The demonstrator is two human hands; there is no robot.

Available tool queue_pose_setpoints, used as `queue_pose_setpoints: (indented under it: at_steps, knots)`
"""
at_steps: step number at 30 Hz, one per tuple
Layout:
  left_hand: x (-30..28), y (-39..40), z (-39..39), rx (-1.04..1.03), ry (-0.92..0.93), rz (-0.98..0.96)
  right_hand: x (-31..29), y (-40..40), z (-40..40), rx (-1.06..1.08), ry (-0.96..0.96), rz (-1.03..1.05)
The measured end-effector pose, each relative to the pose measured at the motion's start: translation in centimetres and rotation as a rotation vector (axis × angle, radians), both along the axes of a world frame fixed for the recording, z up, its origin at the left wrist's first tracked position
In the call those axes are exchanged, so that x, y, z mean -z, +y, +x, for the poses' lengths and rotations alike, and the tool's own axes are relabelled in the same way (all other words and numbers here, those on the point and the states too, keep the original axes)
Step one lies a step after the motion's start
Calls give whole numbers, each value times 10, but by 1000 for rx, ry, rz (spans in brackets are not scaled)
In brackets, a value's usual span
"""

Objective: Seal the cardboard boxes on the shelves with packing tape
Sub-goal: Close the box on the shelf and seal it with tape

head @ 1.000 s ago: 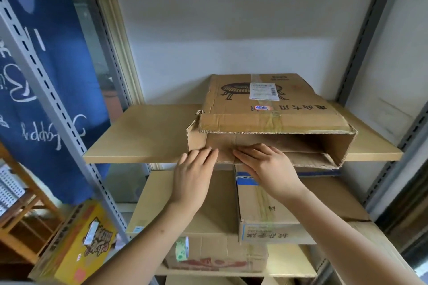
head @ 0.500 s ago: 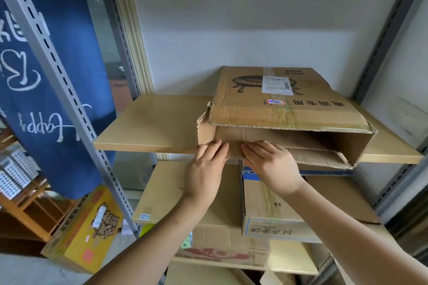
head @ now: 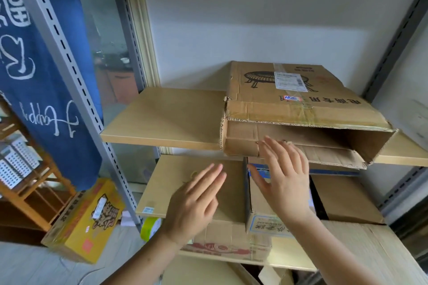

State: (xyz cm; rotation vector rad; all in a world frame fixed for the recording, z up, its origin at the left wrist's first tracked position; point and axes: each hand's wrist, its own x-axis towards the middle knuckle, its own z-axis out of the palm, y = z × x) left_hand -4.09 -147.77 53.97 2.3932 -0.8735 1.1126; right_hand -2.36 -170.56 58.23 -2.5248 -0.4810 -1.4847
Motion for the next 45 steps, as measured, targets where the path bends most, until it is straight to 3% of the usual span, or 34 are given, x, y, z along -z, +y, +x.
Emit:
queue_pose_setpoints:
  at_steps: [2, 4, 8, 13, 21, 27, 31, 39, 42, 45]
  knots:
    - [21, 35, -4, -33, 69, -41, 19, 21, -17, -83, -69, 38]
    - [41, 68, -5, -116, 182, -69, 41, 47, -23, -184, 15, -12]
    - [83, 116, -4, -293, 487, -149, 90, 98, -8, -237, 430, -35]
    - [137, 140, 0, -472, 806, -260, 154, 145, 14, -37, 1149, 208]
    - [218, 126, 33, -484, 1387, -462, 268, 191, 48, 146, 1726, 692]
    - [264, 113, 58, -484, 1672, -566, 331, 215, 69, 266, 1752, 887]
    - [281, 110, 71, -506, 1762, -746, 359, 222, 76, 238, 1670, 1047]
    - [269, 115, 76, -266, 1926, -963, 300, 230, 42, 102, 1856, 1376]
    - [260, 112, 73, -149, 1986, -1008, 279, 217, 36, 40, 1892, 1403]
    - [251, 106, 70, -234, 1997, -1050, 262, 205, 32, 140, 1847, 1390]
